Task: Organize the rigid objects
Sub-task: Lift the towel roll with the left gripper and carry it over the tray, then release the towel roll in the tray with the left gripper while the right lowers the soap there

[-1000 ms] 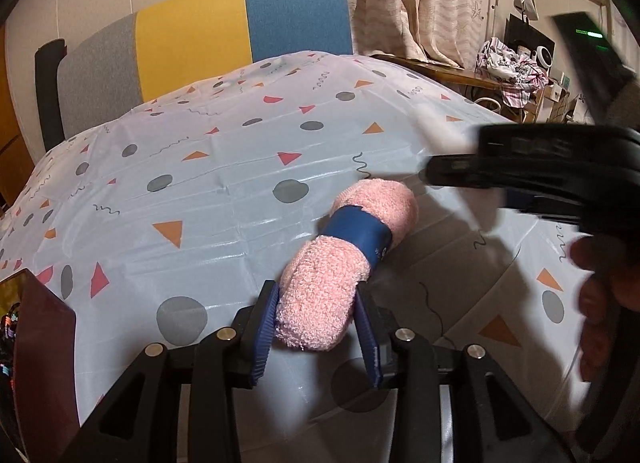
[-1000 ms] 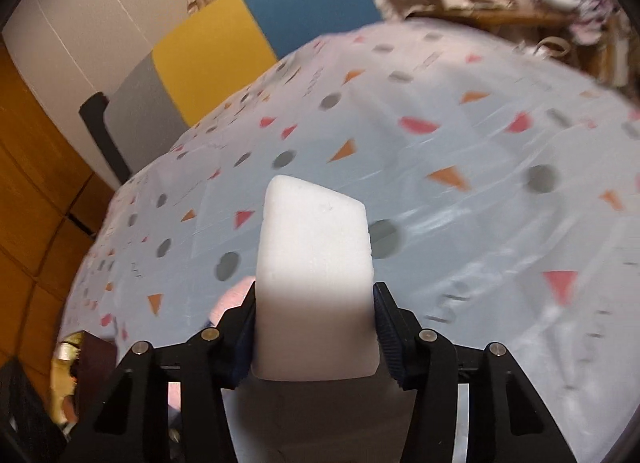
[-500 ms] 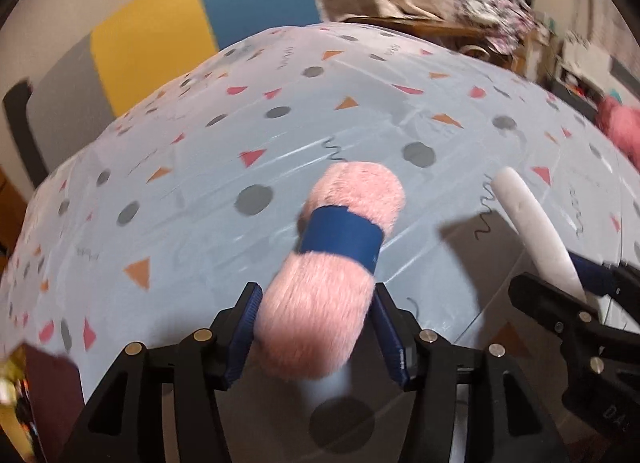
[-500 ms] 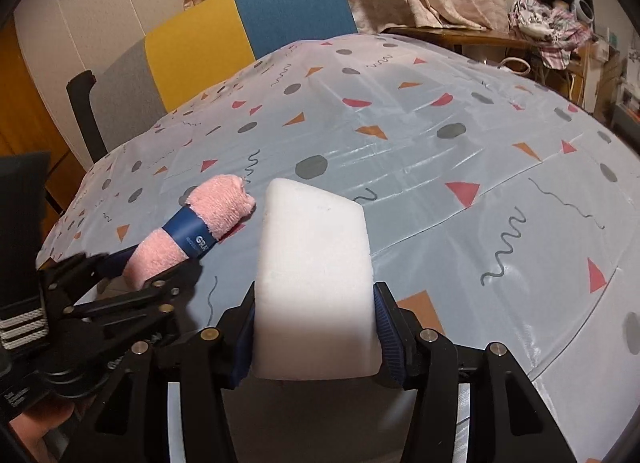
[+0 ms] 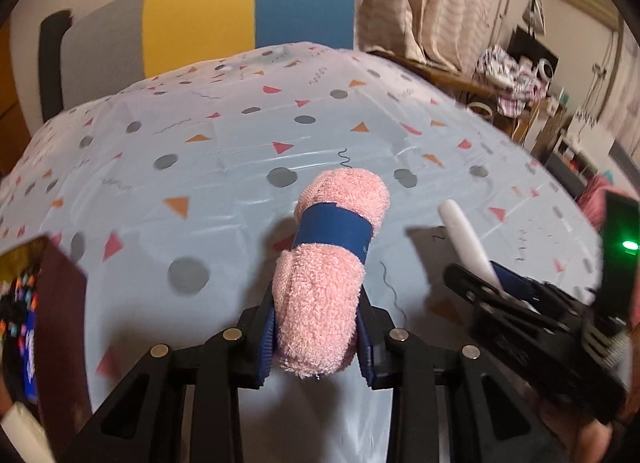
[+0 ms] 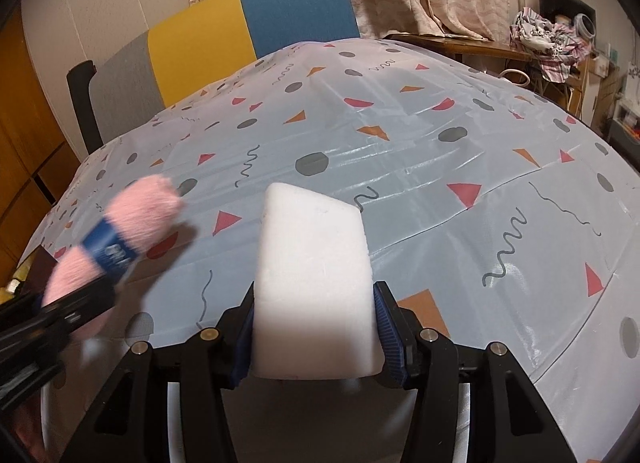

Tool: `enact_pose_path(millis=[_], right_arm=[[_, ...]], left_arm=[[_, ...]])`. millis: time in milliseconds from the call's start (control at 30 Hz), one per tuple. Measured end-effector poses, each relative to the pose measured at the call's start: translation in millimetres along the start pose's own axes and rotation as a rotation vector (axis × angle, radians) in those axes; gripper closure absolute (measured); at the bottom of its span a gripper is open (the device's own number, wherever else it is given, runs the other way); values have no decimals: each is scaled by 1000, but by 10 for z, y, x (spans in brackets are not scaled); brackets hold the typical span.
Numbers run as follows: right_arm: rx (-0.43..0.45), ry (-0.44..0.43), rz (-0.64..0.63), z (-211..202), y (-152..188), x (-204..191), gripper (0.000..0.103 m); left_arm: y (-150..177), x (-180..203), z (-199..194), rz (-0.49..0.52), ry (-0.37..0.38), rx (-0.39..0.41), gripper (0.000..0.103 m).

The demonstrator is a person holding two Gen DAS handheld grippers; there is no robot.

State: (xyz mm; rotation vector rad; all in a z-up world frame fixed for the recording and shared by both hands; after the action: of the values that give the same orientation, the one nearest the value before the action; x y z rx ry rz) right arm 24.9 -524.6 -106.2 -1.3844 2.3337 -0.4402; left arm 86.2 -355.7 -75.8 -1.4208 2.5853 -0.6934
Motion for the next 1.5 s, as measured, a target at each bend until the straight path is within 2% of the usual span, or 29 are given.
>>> enact_pose_path(millis=[100, 233, 433, 567, 767, 967, 1033, 1100, 1167, 1333, 1500], right_arm=[[1, 10, -5, 5, 3, -14, 49], [2, 20, -9, 5, 9, -26, 49], [-2, 55, -28, 17, 11, -67, 49], [-4, 68, -33, 21, 11, -73, 49], [-5, 93, -46, 25, 15, -99, 49], [-8, 120, -59, 32, 15, -128, 49], [-9, 127, -63, 35, 16, -137, 49], [-9, 136, -67, 39, 15, -148, 49], [-10, 146, -73, 44, 18, -161, 49], [2, 159, -85, -4, 24, -190, 49], [4, 135, -123, -189, 135, -322, 49]], left_arm=[[119, -105, -206, -45, 40, 20, 70], [256, -311, -519, -98, 52, 68, 70], [489, -887, -944, -216, 17, 109, 70], [666, -1423, -1160, -320, -11, 122, 70], [828, -2074, -1215, -394, -74, 85, 70], [889, -2618, -994, -436, -146, 1, 69], [901, -2717, -991, -450, -151, 8, 66], [936, -2749, -1055, -459, -171, 21, 53], [980, -2748, -1163, -468, -197, 44, 46], [1123, -2676, -1367, -465, -162, 95, 45], [1379, -2694, -1588, -486, -168, 155, 45]])
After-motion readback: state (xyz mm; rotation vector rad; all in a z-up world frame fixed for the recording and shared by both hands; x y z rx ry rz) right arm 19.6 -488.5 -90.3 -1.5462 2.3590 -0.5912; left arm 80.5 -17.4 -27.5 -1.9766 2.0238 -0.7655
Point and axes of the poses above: each gripper's, at about its wrist camera, not at the fingertips, and z roughly the way its jaws point, x to its right, y to its underside, the point moved 3 cm from there along z, roughly the way its jaws point, and after that the axes turned 14 degrees about -x, right-handed, at the moved point
